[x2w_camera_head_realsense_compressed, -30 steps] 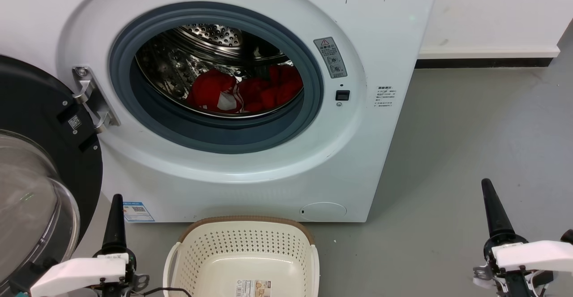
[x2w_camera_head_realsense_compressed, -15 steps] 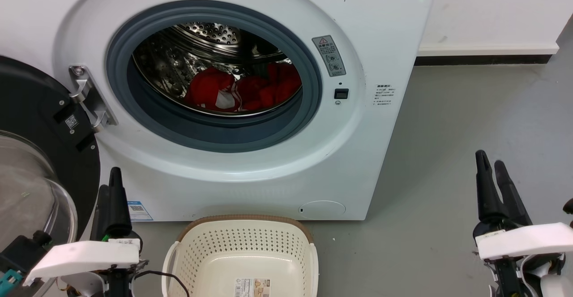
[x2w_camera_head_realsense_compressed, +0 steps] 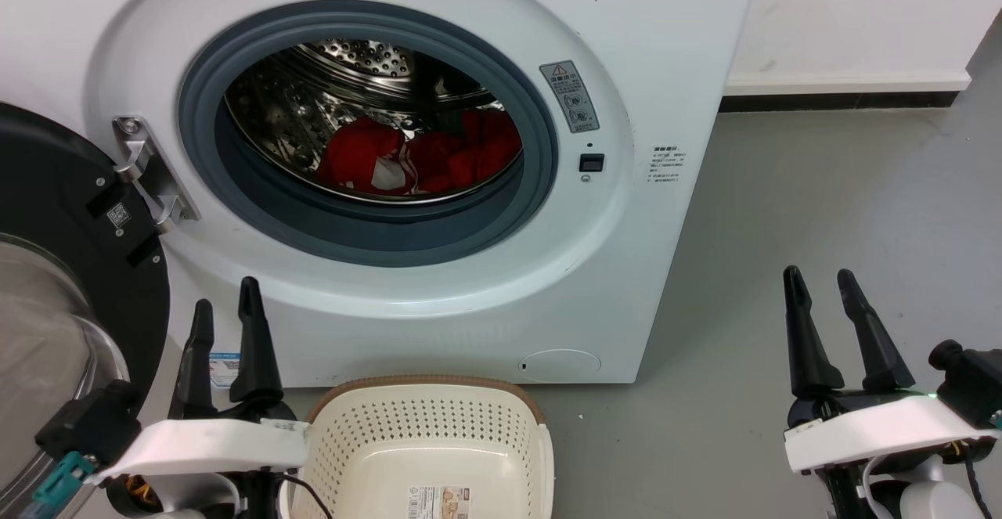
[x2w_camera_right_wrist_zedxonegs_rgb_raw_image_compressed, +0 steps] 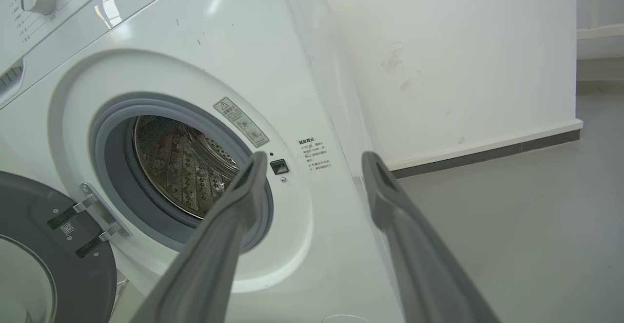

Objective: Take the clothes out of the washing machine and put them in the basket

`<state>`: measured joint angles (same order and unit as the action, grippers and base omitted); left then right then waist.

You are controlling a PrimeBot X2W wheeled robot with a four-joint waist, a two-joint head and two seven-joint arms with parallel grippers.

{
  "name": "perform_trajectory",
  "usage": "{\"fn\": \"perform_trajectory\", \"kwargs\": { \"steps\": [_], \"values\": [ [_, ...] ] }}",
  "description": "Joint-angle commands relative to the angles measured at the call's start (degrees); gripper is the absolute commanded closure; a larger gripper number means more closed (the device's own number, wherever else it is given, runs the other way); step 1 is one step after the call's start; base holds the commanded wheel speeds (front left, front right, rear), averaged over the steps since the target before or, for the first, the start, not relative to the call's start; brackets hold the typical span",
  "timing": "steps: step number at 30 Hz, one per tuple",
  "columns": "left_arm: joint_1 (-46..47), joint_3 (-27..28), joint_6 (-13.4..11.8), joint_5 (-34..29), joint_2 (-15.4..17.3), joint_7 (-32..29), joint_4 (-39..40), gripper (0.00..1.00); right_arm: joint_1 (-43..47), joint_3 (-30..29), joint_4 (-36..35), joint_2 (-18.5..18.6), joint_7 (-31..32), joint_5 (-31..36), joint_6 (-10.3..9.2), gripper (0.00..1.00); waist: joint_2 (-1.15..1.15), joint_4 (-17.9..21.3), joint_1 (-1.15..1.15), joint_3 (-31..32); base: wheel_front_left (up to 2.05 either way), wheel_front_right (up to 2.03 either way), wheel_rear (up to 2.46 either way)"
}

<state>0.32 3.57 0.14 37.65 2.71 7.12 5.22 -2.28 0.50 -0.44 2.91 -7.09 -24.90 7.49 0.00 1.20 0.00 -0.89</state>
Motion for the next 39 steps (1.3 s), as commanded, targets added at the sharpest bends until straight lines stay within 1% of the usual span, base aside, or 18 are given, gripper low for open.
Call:
{"fn": "perform_trajectory", "kwargs": {
  "steps": [1, 5, 6, 10, 18, 28, 34, 39],
  "values": [
    [0.2, -0.71, -0.28, -2.55, 0.14, 0.57, 1.36, 0.0, -0.45, 0.18, -1.16, 0.0, -0.6, 2.14, 0.0, 0.0, 0.0, 0.05, 0.0, 0.0, 0.0, 0.0, 0.0],
    [-0.1, -2.19, -1.35, -6.74, 0.16, 1.21, 2.34, 0.0, -0.31, 0.36, -1.05, 0.0, -1.18, 5.82, 0.0, 0.0, 0.0, 0.13, 0.0, -0.01, 0.0, 0.0, 0.0],
    [-0.53, -3.01, -2.18, -9.6, 0.15, 1.68, 2.53, 0.0, -0.1, 0.44, -0.54, -0.01, -1.65, 8.29, 0.0, 0.0, 0.0, 0.17, 0.0, 0.0, 0.0, 0.0, 0.0],
    [-0.85, -4.55, -2.66, -13.46, 0.5, 2.28, 2.6, 0.0, 0.36, 0.38, 0.55, -0.01, -2.24, 10.44, 0.0, 0.0, 0.0, 0.25, 0.0, 0.01, 0.0, 0.0, 0.0],
    [-1.95, -6.99, -4.63, -18.49, 1.81, 3.36, 2.07, 0.0, 0.58, 0.62, 2.25, -0.02, -3.33, 15.09, 0.0, 0.0, 0.0, 0.37, 0.0, -0.04, 0.0, 0.0, 0.0],
    [-2.73, -10.15, -8.09, -23.92, 3.53, 4.67, -0.14, 0.0, 0.6, 0.66, 4.09, -0.03, -4.66, 20.91, 0.0, 0.0, 0.0, 0.59, 0.0, 0.05, 0.0, 0.0, 0.0],
    [-3.28, -11.76, -9.02, -26.56, 4.42, 5.36, -1.69, 0.0, 0.67, 0.96, 4.22, -0.04, -5.38, 24.36, -0.01, 0.0, 0.0, 0.7, 0.0, 0.11, 0.0, 0.0, 0.0],
    [-3.41, -12.71, -7.87, -27.92, 4.72, 5.94, -3.27, 0.0, 0.94, 1.18, 4.25, -0.04, -6.01, 27.25, -0.01, 0.0, 0.0, 0.84, 0.0, 0.23, 0.0, 0.0, 0.0]
  ]
}}
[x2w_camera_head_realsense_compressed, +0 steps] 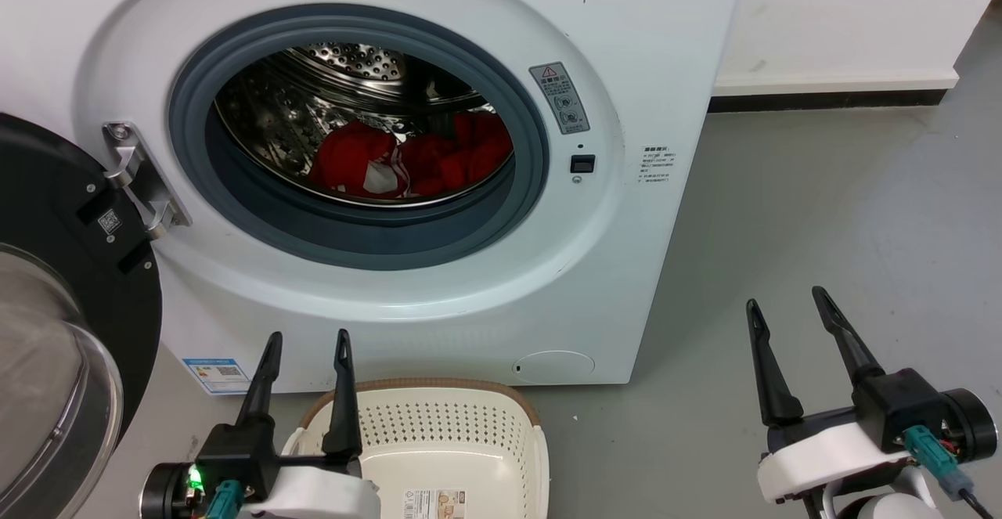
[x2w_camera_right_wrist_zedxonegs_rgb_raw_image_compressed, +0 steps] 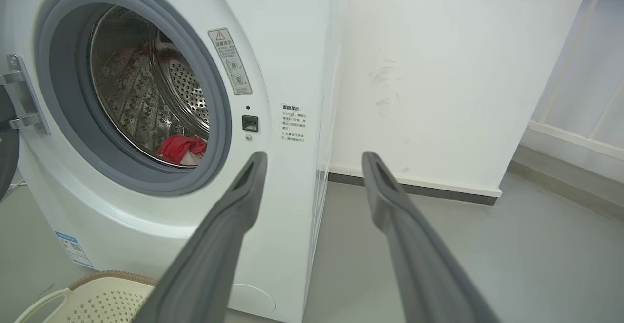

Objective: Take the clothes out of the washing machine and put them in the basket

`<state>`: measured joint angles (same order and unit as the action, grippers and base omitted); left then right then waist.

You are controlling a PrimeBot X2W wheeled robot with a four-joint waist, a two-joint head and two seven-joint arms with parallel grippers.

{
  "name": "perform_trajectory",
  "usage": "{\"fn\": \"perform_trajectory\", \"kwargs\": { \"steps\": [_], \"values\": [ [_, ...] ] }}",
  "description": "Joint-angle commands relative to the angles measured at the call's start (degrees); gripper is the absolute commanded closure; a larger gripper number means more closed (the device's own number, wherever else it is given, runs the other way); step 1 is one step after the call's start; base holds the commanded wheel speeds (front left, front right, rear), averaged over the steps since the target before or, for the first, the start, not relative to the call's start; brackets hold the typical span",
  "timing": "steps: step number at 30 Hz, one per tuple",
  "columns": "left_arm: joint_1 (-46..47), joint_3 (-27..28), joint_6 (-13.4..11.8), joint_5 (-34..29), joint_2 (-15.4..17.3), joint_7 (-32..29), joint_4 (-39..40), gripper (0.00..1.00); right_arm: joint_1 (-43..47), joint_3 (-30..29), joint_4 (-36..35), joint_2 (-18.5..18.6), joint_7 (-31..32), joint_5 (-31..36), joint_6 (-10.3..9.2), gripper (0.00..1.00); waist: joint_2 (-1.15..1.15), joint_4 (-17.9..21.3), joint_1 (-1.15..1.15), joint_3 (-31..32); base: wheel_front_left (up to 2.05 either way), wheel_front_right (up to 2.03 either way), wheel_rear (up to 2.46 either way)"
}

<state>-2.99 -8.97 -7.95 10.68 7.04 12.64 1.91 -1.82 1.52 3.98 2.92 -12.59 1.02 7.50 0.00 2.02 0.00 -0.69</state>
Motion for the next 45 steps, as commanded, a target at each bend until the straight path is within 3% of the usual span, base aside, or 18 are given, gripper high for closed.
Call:
{"fn": "perform_trajectory", "kwargs": {
  "steps": [1, 17, 29, 45],
  "values": [
    [-0.28, -0.16, 0.34, -1.11, 0.29, 0.52, -0.34, 0.0, 0.5, 0.23, -0.14, -0.05, -0.65, 1.8, -0.02, 0.0, 0.0, 0.06, 0.0, 0.04, 0.0, 0.0, 0.0],
    [-1.25, 1.58, 3.88, -6.71, -1.52, 2.3, -1.01, 0.0, 0.63, 0.64, -0.19, -0.08, -2.32, 6.49, -0.03, 0.0, 0.0, 0.45, 0.0, 0.0, 0.0, 0.0, 0.0],
    [-1.83, 5.37, 7.97, -6.51, -3.36, 2.6, -1.9, 0.0, 0.98, 0.2, 3.87, -0.09, -2.63, -3.24, -0.03, 0.0, 0.0, 0.75, 0.0, 0.36, 0.0, 0.0, 0.0],
    [-2.16, 6.7, 9.92, -7.4, -4.16, 2.6, -2.38, 0.0, 0.12, 0.16, 5.09, -0.08, -2.63, -4.67, -0.03, 0.0, 0.0, 0.72, 0.0, 0.54, 0.0, 0.0, 0.0]
  ]
}}
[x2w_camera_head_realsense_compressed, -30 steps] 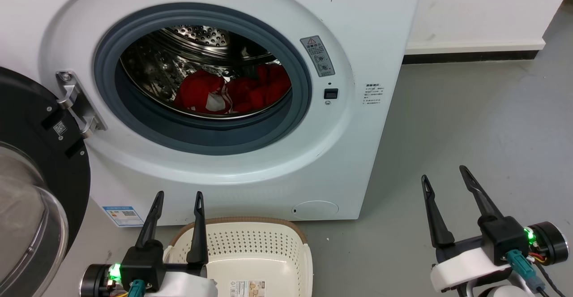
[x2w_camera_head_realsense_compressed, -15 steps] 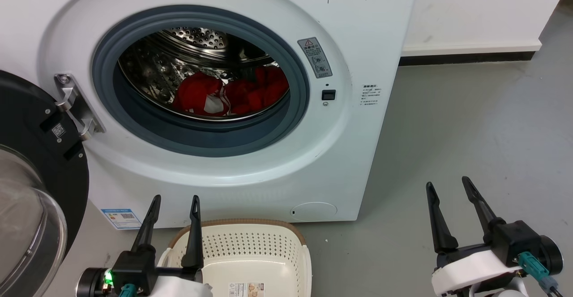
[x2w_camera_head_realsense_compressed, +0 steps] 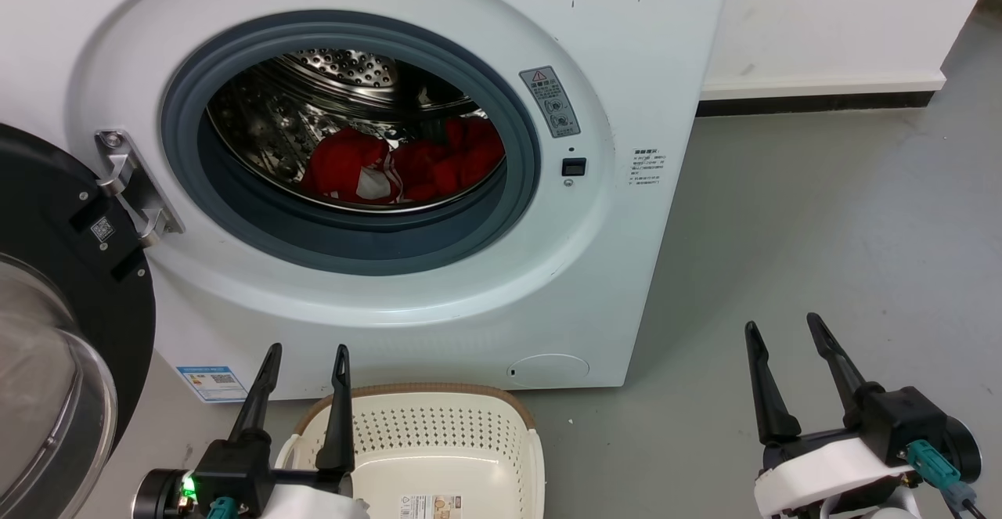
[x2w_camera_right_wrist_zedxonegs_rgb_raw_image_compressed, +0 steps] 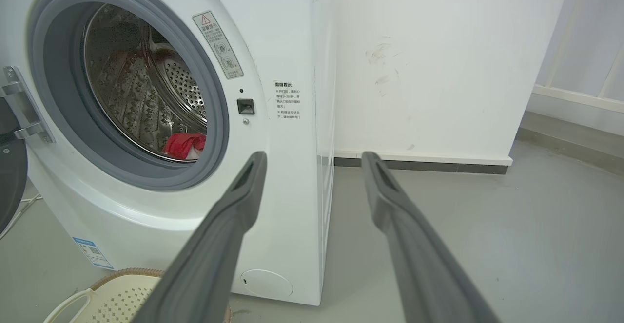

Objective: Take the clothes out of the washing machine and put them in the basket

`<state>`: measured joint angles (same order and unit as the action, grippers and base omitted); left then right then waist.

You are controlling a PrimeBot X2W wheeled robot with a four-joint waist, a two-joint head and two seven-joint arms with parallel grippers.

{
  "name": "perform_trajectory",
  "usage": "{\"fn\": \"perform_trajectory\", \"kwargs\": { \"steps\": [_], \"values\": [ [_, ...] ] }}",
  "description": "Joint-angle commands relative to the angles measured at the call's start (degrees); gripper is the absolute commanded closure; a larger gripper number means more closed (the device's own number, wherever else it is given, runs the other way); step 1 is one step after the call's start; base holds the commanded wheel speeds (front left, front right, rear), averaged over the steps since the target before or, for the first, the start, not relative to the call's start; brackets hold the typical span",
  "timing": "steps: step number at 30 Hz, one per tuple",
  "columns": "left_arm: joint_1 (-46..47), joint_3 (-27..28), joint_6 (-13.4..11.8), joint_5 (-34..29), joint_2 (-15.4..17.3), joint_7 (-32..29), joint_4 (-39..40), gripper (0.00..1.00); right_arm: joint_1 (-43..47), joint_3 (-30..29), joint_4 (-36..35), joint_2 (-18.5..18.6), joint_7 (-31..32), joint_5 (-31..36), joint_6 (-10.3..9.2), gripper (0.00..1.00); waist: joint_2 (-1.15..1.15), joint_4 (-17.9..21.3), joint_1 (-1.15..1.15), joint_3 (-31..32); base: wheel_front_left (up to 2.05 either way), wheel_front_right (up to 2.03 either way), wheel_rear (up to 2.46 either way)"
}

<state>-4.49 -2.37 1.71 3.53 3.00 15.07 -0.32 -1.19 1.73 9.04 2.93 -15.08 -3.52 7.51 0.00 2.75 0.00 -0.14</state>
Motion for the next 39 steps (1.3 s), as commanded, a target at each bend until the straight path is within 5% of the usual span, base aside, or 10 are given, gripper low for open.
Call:
{"fn": "perform_trajectory", "kwargs": {
  "steps": [1, 15, 26, 33, 37, 39],
  "values": [
    [-0.67, 0.15, 0.13, -0.26, -0.13, 0.17, -0.21, 0.0, -0.55, -0.04, 0.06, -0.09, -0.14, -0.16, -0.04, 0.0, 0.0, -0.02, 0.0, -0.01, 0.0, 0.0, 0.0],
    [0.14, -0.03, -0.45, -1.21, -0.16, 0.16, -0.85, 0.0, -1.42, -0.27, -0.25, -0.1, -0.14, -0.2, -0.04, 0.0, 0.0, 0.26, 0.0, -1.55, 0.0, 0.0, 0.0],
    [10.33, 2.42, 1.14, -2.22, 2.13, 0.16, -2.86, 0.0, -5.95, -0.43, -4.57, -0.1, -0.14, -0.9, -0.04, 0.0, 0.0, 2.35, 0.0, -14.2, 0.0, 0.0, 0.0],
    [25.39, 4.03, 3.75, -1.85, 7.75, 0.16, -9.91, 0.0, -9.65, -0.85, -6.84, -0.11, -0.14, -1.42, -0.04, 0.0, 0.0, 4.1, 0.0, -23.33, 0.0, 0.0, 0.0],
    [37.25, 3.16, 4.87, -1.31, 12.32, -0.57, -20.17, 0.0, -11.49, -0.94, -7.72, -0.11, -0.14, -1.75, -0.04, 0.0, 0.0, 4.78, 0.0, -28.03, 0.0, 0.0, 0.0],
    [50.67, 0.96, 5.56, -0.66, 16.25, -5.03, -30.22, 0.0, -13.14, -0.5, -8.33, -0.11, -0.14, -1.94, -0.04, 0.0, 0.0, 5.57, 0.0, -32.57, 0.0, 0.0, 0.0]
  ]
}}
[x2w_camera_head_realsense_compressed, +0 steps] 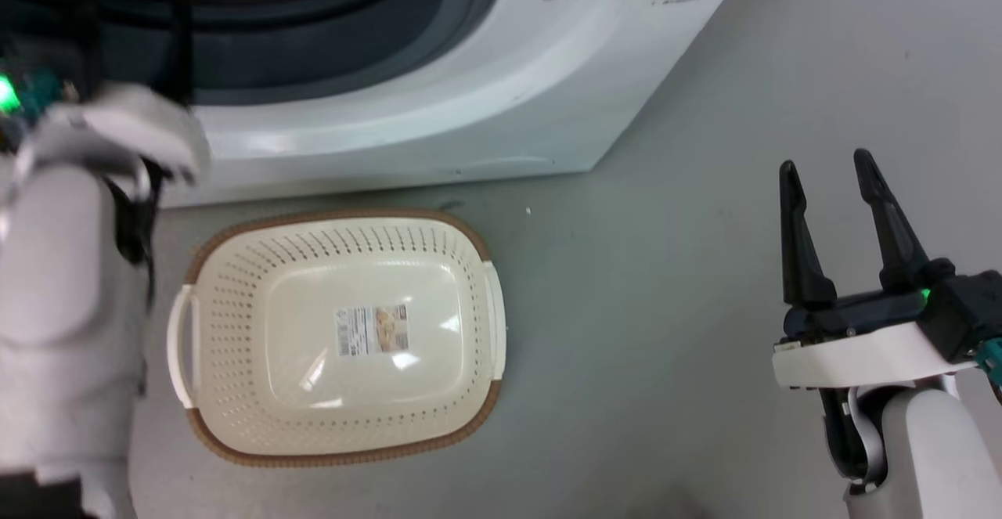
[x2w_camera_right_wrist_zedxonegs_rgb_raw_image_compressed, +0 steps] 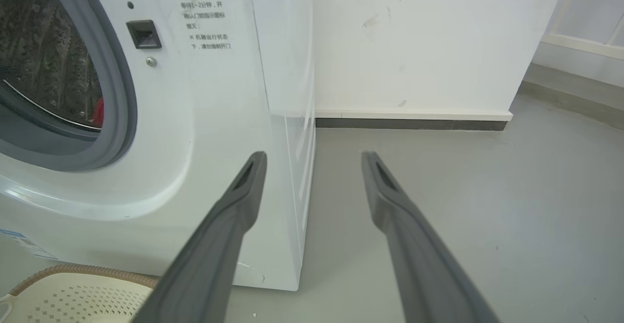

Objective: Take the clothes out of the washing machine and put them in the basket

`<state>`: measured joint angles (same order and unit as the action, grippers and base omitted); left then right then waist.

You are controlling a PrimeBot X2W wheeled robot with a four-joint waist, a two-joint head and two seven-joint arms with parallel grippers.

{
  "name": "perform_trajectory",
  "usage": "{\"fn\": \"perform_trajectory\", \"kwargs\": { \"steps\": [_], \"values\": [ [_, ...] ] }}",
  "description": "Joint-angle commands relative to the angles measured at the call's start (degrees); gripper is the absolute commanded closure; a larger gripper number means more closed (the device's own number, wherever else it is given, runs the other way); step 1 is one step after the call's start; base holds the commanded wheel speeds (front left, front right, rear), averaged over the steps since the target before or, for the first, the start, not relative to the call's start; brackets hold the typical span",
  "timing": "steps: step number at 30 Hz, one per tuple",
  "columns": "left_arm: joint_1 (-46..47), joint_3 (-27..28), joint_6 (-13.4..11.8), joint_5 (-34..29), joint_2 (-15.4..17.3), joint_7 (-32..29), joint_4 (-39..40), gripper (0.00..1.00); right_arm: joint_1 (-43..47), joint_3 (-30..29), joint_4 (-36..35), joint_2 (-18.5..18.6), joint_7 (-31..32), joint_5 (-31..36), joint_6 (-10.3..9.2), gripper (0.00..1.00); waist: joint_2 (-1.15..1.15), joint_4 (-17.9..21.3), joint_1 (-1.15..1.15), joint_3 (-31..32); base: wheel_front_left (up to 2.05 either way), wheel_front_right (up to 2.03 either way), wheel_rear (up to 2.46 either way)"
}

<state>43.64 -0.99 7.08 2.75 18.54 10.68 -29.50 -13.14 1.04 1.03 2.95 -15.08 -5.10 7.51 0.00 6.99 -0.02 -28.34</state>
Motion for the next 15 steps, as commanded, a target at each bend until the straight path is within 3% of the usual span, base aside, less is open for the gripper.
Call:
{"fn": "perform_trajectory", "kwargs": {
  "steps": [1, 15],
  "values": [
    [5.72, -1.36, 0.25, 0.14, 1.47, -1.87, -3.12, 0.0, -1.66, 0.21, -0.47, -0.13, -0.14, -0.57, -0.04, 0.0, 0.0, 1.54, 0.02, -5.49, 0.0, 0.0, 0.0],
    [38.89, -20.19, 0.31, 5.85, 11.44, -17.73, -19.74, 0.0, -5.67, 4.27, -3.11, -0.13, -0.14, -3.73, -0.04, 0.0, 0.0, 6.2, 0.02, -17.65, 0.0, 0.0, 0.0]
  ]
}}
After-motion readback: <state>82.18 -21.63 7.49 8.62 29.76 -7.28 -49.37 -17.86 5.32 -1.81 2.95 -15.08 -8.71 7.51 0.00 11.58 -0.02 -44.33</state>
